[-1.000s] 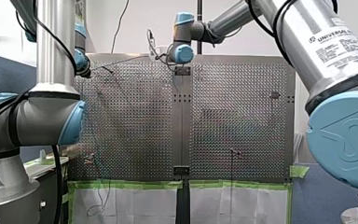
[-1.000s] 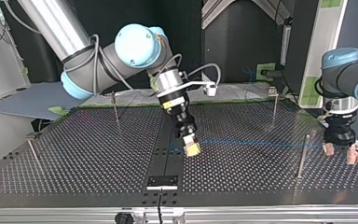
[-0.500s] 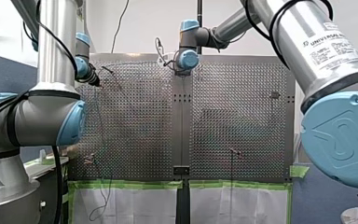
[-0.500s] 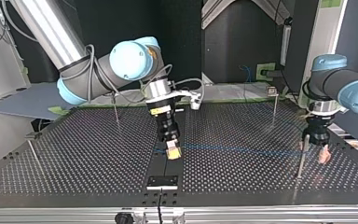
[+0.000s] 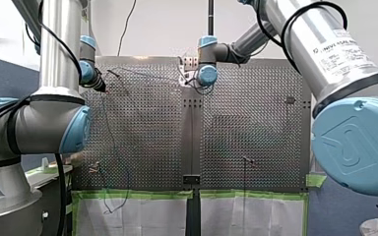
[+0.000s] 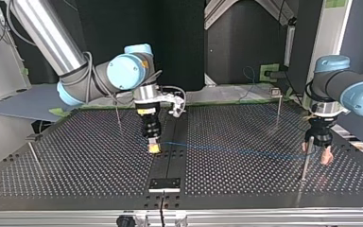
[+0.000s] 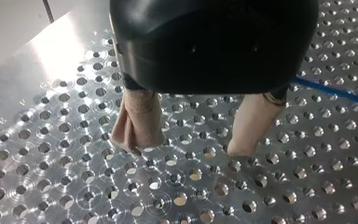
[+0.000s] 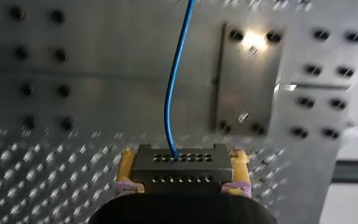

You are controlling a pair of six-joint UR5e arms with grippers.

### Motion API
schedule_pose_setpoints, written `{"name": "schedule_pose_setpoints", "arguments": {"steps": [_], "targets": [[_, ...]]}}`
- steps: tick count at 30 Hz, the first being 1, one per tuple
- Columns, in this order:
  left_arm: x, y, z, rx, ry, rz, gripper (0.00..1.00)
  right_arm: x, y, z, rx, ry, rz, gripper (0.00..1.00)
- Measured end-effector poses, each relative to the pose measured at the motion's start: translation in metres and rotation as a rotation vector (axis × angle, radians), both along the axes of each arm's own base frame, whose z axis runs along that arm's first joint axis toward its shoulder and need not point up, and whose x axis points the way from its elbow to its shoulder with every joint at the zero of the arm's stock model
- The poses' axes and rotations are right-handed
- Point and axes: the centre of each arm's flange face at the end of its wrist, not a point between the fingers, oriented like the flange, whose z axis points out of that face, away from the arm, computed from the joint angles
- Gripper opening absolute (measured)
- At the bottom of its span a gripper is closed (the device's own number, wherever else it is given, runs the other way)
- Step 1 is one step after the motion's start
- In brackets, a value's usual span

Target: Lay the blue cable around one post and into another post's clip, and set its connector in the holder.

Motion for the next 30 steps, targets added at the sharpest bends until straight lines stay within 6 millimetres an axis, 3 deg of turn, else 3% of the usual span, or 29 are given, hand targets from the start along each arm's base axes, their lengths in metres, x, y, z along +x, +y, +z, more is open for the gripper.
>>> {"name": "schedule_pose_setpoints", "arguments": {"steps": [20,30], "targets": [[-0.001,-0.001,-0.001,-0.017,0.004,0.010,1.00,-0.054,-0.024,-0.073,0.053,-0.112,-0.198,0.00],[-0.001,-0.003,-0.001,-0.033,0.003,0.010,1.00,-0.107,-0.052,-0.107,0.070,-0.178,-0.352,0.00]]}}
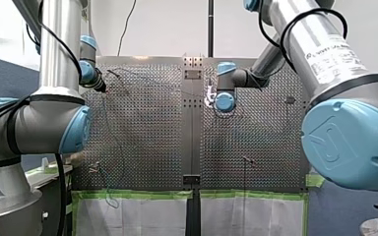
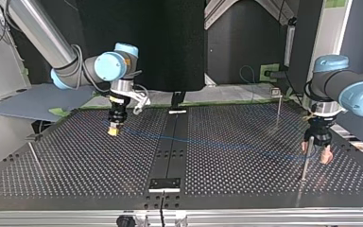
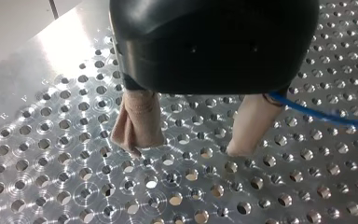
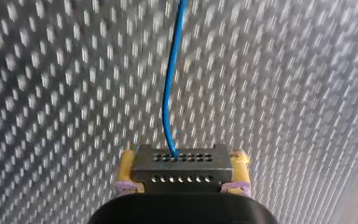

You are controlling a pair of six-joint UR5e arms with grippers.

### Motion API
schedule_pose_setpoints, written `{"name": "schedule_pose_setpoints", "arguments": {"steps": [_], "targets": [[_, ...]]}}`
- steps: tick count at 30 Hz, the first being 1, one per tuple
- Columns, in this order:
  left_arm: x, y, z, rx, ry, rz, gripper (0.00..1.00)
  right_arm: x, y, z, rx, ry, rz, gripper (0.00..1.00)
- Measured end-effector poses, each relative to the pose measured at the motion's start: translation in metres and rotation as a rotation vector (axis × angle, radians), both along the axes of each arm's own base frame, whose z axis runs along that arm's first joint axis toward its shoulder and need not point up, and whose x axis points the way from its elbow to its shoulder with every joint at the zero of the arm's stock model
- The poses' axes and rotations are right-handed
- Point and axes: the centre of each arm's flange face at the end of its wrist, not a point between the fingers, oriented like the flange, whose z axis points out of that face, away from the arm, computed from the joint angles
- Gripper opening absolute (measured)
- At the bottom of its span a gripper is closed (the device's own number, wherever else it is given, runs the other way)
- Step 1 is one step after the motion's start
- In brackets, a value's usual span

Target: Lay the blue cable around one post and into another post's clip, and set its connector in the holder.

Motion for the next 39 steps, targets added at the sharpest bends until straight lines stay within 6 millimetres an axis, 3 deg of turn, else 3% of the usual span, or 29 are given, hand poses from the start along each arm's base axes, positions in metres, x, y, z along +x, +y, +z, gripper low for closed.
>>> {"name": "schedule_pose_setpoints", "arguments": {"steps": [7,22,26,34,39], "targets": [[0.000,-0.001,0.000,-0.003,-0.001,-0.001,1.00,-0.041,-0.019,-0.031,0.011,0.010,-0.084,0.00],[0.000,0.001,0.000,-0.012,-0.002,0.006,1.00,-0.134,-0.040,-0.158,0.123,0.055,-0.263,0.00],[0.000,0.003,0.000,-0.012,-0.003,0.013,1.00,-0.142,-0.027,-0.190,0.154,0.045,-0.297,0.00],[0.000,0.005,0.000,-0.012,-0.001,0.018,1.00,-0.130,0.023,-0.251,0.209,0.057,-0.310,0.00],[0.000,0.006,0.000,-0.012,-0.002,0.018,1.00,-0.139,0.045,-0.286,0.243,0.061,-0.327,0.00]]}}
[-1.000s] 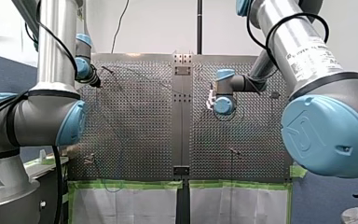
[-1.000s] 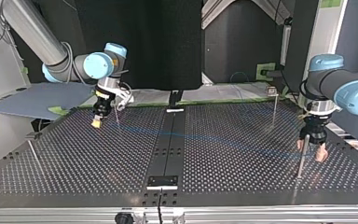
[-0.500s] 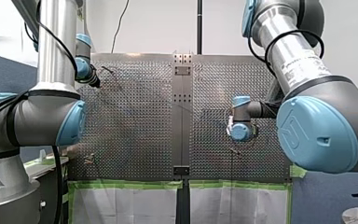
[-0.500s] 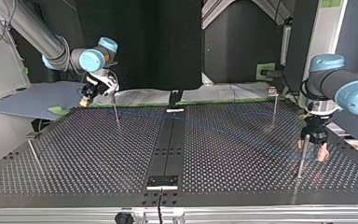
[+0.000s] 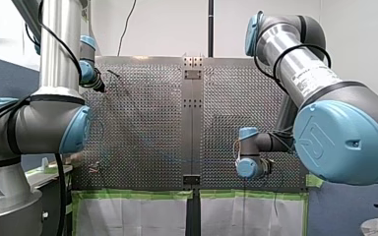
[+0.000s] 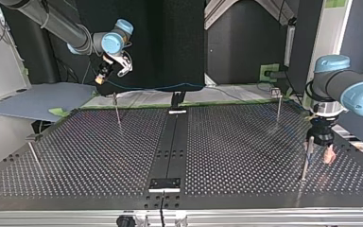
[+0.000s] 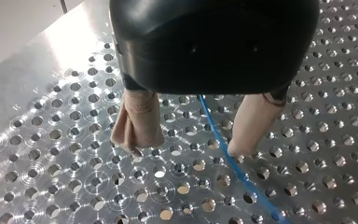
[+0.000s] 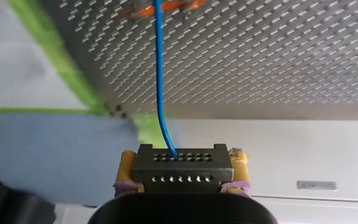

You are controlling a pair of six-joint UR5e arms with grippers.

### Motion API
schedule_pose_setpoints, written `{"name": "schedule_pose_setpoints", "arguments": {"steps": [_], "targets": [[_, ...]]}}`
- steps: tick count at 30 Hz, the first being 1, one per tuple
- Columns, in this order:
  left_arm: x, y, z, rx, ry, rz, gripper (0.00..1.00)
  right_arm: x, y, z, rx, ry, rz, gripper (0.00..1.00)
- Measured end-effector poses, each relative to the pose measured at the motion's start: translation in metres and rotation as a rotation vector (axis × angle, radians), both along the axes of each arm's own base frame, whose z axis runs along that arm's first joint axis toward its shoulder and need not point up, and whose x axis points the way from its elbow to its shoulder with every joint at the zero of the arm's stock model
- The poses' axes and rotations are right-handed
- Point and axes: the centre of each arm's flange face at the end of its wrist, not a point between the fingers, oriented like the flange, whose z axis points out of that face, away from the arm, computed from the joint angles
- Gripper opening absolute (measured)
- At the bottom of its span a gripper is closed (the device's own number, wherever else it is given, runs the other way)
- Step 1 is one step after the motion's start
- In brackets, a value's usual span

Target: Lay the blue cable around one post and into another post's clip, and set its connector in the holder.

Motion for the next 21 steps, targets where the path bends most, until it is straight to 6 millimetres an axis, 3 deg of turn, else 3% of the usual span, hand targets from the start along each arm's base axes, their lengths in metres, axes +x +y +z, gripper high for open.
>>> {"name": "schedule_pose_setpoints", "arguments": {"steps": [10,21], "targets": [[0.000,0.001,0.000,-0.007,-0.001,0.003,1.00,-0.034,0.030,-0.059,0.088,0.053,0.023,0.00],[-0.001,0.002,0.000,-0.028,-0.003,0.021,1.00,-0.087,0.062,-0.118,0.203,0.143,0.047,0.00]]}}
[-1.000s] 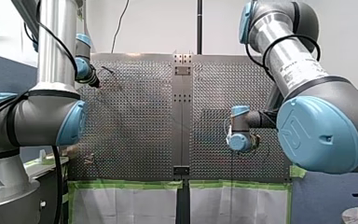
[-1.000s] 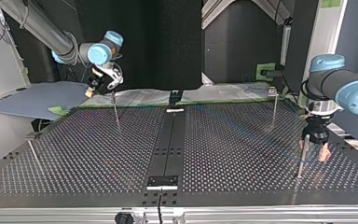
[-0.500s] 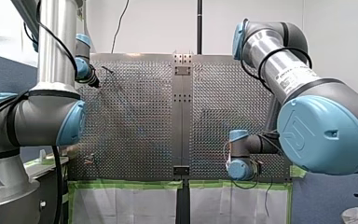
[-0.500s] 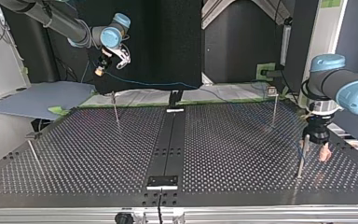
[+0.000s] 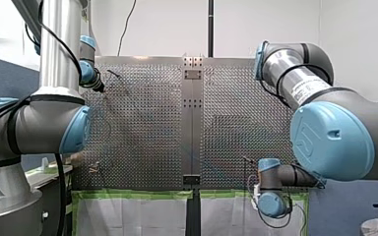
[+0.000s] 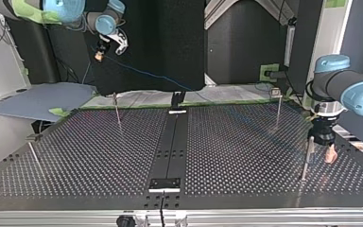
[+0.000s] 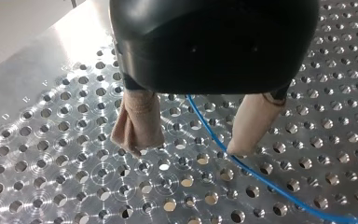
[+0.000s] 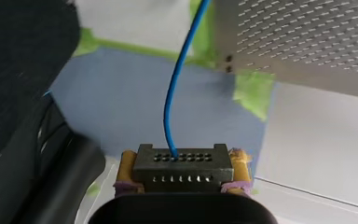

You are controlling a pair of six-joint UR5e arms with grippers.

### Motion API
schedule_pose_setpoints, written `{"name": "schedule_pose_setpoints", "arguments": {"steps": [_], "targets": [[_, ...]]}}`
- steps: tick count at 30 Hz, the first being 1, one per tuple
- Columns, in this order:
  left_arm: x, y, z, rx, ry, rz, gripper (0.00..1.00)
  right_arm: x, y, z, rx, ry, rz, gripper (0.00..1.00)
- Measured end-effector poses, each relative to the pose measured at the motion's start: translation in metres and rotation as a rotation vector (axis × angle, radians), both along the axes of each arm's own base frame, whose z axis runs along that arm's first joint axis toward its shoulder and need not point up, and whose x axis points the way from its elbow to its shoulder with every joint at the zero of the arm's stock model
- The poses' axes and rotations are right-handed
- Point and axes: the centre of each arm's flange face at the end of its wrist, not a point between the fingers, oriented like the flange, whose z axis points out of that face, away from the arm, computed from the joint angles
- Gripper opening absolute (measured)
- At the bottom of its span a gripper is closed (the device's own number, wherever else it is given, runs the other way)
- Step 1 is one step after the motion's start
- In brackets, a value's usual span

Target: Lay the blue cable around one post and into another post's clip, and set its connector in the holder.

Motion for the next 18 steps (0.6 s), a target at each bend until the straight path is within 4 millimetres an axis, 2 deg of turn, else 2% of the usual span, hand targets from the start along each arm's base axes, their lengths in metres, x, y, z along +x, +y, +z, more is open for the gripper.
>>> {"name": "schedule_pose_setpoints", "arguments": {"steps": [9,13,18], "targets": [[0.000,0.003,0.001,-0.018,-0.006,0.006,1.00,-0.024,-0.023,-0.029,-0.017,0.033,0.020,0.00],[0.000,0.004,0.000,-0.026,-0.008,0.010,1.00,-0.031,-0.049,-0.022,-0.069,0.040,0.027,0.00],[0.000,0.003,0.000,-0.026,-0.006,0.010,1.00,-0.044,-0.080,-0.001,-0.103,0.063,0.036,0.00]]}}
